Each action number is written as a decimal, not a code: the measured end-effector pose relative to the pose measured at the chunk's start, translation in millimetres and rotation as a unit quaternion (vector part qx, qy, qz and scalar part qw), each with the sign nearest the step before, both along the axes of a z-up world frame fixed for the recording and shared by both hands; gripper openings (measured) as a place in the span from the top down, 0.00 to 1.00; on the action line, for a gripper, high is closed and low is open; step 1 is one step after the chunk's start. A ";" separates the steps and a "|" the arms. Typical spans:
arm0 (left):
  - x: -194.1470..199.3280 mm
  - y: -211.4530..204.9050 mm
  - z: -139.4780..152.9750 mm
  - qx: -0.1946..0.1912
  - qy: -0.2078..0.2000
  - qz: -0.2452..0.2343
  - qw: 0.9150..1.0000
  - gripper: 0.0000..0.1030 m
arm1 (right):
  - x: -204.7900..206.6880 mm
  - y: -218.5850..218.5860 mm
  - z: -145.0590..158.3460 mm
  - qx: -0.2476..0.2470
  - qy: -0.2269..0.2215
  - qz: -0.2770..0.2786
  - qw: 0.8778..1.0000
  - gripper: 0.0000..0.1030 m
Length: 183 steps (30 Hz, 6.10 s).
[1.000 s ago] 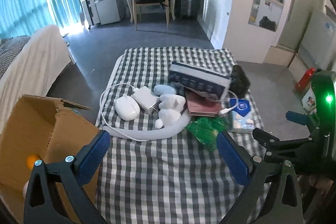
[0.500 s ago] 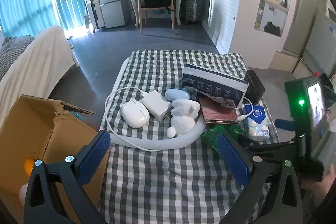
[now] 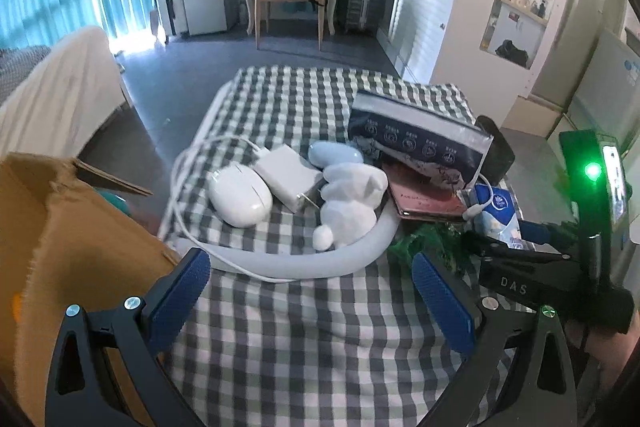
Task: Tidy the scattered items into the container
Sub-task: 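Grasp the Vinda tissue pack with the right gripper while the left grasps the white plush toy, then lift tissue pack and plush toy and carry both over the cardboard box, then open both grippers to drop tissue pack and plush toy into the box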
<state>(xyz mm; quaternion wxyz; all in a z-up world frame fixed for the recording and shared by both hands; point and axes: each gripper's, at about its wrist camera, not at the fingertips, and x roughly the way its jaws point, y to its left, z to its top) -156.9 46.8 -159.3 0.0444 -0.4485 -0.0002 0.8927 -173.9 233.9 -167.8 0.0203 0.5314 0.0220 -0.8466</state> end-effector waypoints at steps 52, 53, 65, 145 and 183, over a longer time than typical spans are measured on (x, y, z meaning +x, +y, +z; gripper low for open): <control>-51.9 25.2 -28.0 -0.007 0.005 -0.049 0.999 0.54 | -8.9 2.7 -1.7 -0.007 0.009 -0.019 1.000 0.39; -51.0 24.8 -26.0 -0.009 0.008 -0.046 0.999 0.54 | -9.0 2.5 -1.9 -0.007 0.008 -0.019 1.000 0.39; -35.1 8.3 -0.3 0.012 0.029 -0.034 0.999 0.54 | -4.1 4.2 0.1 -0.025 0.014 -0.029 0.999 0.43; 192.3 -290.8 142.2 0.005 0.110 0.220 0.969 0.54 | 141.9 -339.2 170.7 -0.061 0.148 0.295 0.942 0.51; 143.1 -319.3 77.9 0.010 0.023 0.231 0.973 0.26 | 83.3 -390.9 68.4 0.017 0.036 0.289 0.956 0.24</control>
